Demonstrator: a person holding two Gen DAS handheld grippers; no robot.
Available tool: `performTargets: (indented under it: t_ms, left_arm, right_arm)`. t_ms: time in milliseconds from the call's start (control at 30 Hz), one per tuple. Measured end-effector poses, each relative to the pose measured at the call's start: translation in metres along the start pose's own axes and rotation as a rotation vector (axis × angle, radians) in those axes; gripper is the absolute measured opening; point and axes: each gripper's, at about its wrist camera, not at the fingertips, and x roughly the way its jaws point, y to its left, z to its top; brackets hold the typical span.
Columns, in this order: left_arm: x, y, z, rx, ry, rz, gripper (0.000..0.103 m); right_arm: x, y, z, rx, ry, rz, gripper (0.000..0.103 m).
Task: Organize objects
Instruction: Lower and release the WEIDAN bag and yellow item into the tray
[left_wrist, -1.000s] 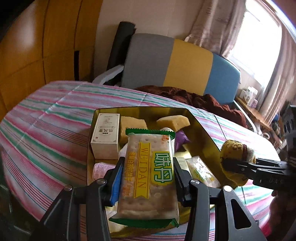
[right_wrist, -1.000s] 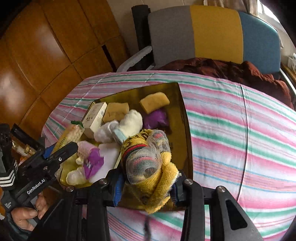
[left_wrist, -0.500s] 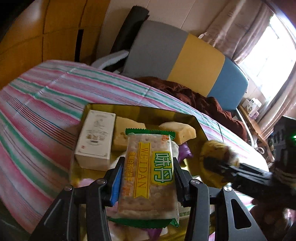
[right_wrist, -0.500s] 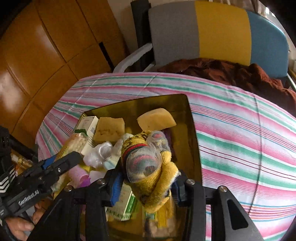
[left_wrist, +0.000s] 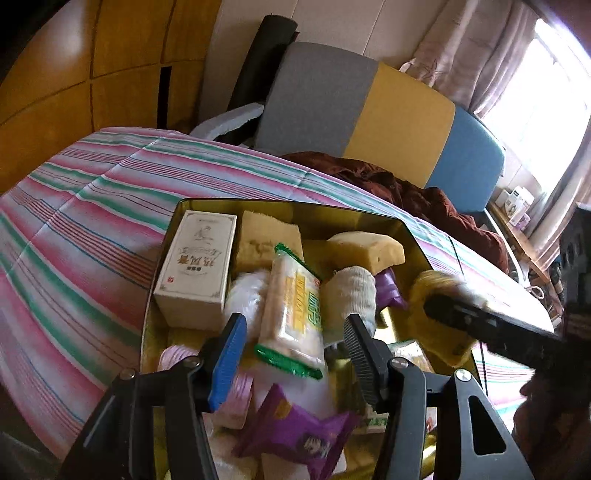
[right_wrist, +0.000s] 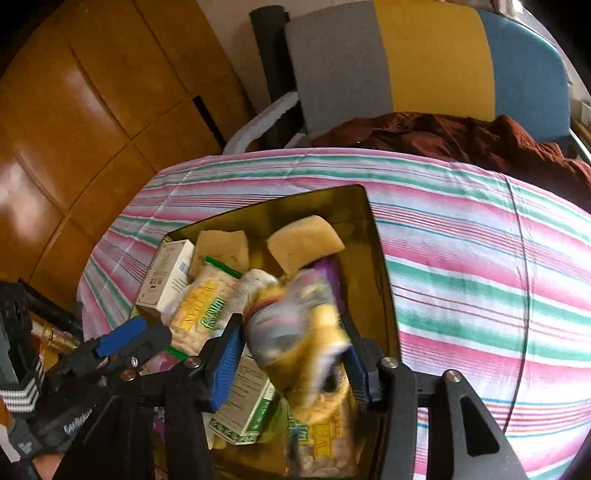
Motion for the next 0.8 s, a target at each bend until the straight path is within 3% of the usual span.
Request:
performTargets:
  t_ms: [200,500,800]
  left_arm:
    - [-0.019,-0.001,-0.007,0.024,-0.043,0.015,0.056]
    - [-0.037,-0.002,-0.021,0.061,-0.079,0.051,0.060]
    - [-0.054,-0.004,-0.034,0.077,-0.103,0.090,0.075]
  right_arm:
    - [-0.007,0.001,0.003,0.018,-0.031,-0.010,0.051]
    - [-0.011,0.008,-0.025,0.000,-0.001,-0.018,0.051]
    - [-0.028,0.021,-0.061,-0.047,-0.027,-0.107,0.051]
